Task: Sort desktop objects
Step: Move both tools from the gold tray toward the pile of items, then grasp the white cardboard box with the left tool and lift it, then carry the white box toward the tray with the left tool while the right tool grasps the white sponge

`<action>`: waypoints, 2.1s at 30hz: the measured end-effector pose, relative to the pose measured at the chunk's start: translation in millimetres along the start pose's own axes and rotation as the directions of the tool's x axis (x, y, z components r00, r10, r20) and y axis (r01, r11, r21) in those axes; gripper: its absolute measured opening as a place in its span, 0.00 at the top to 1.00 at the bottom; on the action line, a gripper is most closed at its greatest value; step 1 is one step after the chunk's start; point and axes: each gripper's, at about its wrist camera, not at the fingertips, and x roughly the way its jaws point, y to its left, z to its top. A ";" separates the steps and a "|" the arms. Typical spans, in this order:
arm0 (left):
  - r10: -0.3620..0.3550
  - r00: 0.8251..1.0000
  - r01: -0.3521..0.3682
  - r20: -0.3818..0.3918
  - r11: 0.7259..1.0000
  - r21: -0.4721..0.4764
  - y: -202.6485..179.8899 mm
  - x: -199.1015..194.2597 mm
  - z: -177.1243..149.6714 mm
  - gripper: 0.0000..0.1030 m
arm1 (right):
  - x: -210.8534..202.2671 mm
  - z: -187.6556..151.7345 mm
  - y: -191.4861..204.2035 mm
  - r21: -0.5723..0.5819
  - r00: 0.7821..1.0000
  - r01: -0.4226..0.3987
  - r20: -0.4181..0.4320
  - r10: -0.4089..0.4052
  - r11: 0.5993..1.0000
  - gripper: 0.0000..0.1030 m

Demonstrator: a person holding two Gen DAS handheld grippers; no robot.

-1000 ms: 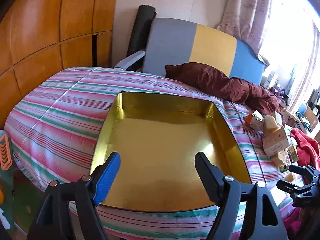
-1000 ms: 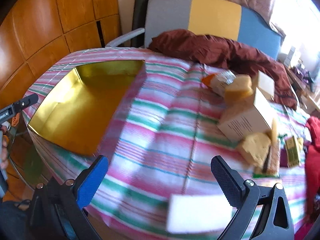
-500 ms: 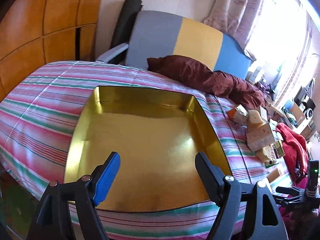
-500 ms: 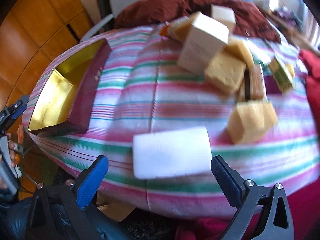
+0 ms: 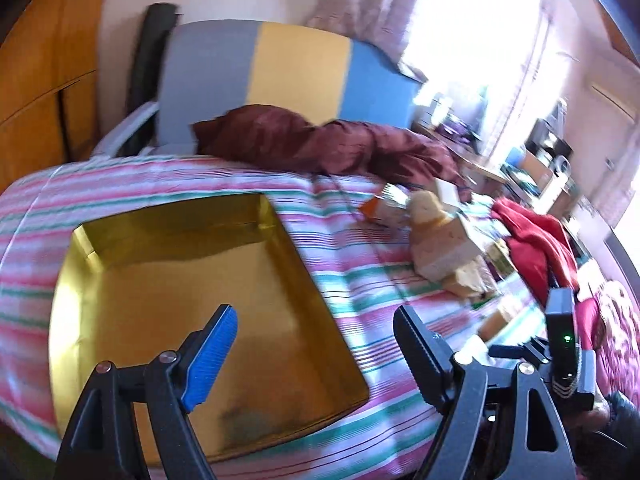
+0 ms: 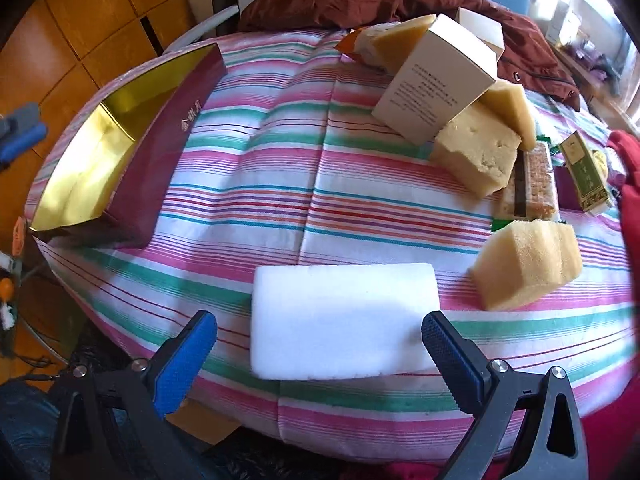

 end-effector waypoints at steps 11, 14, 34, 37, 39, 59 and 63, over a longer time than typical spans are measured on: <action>-0.198 0.969 0.222 -0.148 0.960 0.168 -83.7 65.4 47.8 0.21 | -24.3 -7.6 -8.1 0.069 0.996 -0.081 0.031 0.079 0.994 0.00; -0.215 0.960 0.251 -0.177 0.942 0.222 -113.1 85.1 57.0 0.21 | -26.7 -11.1 -7.7 0.072 0.996 -0.088 0.031 0.086 0.993 0.00; -0.073 0.952 0.192 -0.296 0.898 0.397 -217.1 198.9 79.0 0.17 | -8.9 -14.8 -24.6 0.189 0.986 -0.168 0.055 0.160 0.968 0.00; -0.022 0.955 0.149 -0.295 0.898 0.415 -222.2 208.9 75.2 0.17 | -8.3 -16.4 -24.1 0.184 0.986 -0.163 0.059 0.154 0.969 0.00; -0.008 0.957 0.129 -0.289 0.908 0.399 -217.8 214.1 76.3 0.24 | -8.9 -17.2 -25.1 0.187 0.986 -0.162 0.067 0.152 0.969 0.00; -0.184 0.970 0.207 -0.160 0.968 0.139 -108.9 131.5 52.9 0.47 | -14.6 -12.5 -45.7 0.385 0.957 -0.281 0.178 0.227 0.879 0.00; -0.195 0.973 0.208 -0.126 0.973 0.100 -89.7 108.6 47.8 0.47 | -10.9 -1.5 -41.8 0.406 0.965 -0.250 0.173 0.195 0.879 0.00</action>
